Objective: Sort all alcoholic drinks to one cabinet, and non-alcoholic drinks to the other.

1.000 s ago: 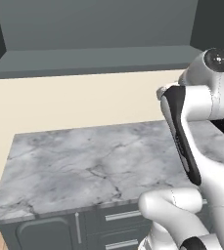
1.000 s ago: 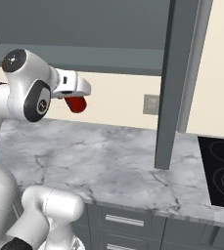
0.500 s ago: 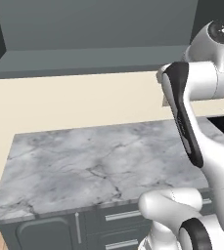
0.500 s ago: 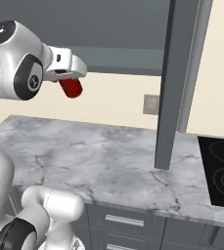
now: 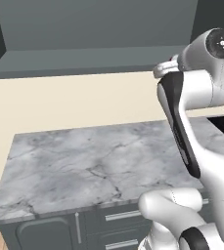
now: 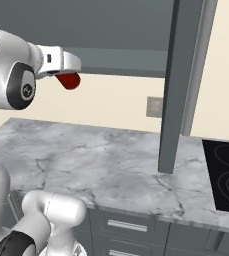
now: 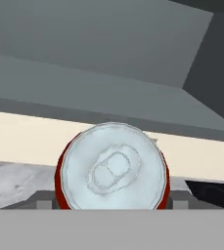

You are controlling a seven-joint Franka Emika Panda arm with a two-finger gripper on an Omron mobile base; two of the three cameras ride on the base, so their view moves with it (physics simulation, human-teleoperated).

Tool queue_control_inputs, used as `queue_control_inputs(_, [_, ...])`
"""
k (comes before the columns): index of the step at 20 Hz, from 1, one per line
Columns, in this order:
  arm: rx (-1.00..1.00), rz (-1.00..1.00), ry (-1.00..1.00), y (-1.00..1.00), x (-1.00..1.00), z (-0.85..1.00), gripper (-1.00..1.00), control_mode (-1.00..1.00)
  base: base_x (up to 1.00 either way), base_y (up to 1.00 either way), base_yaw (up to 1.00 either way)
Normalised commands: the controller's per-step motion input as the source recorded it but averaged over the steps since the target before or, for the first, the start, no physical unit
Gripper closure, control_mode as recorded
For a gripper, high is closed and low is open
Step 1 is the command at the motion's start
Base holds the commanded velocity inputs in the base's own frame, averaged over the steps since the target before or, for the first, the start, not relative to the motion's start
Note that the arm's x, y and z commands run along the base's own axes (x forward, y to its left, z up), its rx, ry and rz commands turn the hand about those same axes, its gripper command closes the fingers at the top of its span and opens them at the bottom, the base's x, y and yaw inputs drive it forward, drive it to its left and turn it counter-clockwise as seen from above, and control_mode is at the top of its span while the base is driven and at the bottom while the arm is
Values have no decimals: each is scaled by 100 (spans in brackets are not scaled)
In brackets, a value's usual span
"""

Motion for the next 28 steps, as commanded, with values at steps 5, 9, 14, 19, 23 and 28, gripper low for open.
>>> queue_control_inputs(5, [0,0,-7,12,2,44,100,-100,0,0,0])
queue_control_inputs(9, [0,0,0,9,23,38,100,-100,0,0,0])
queue_control_inputs(14, [0,0,0,0,51,1,100,-100,0,0,0])
queue_control_inputs(19, [0,0,-1,0,57,0,100,-100,0,0,0])
queue_control_inputs(23, [0,0,0,0,58,0,100,-100,0,0,0])
queue_control_inputs(28, [0,0,0,0,35,0,100,-100,0,0,0])
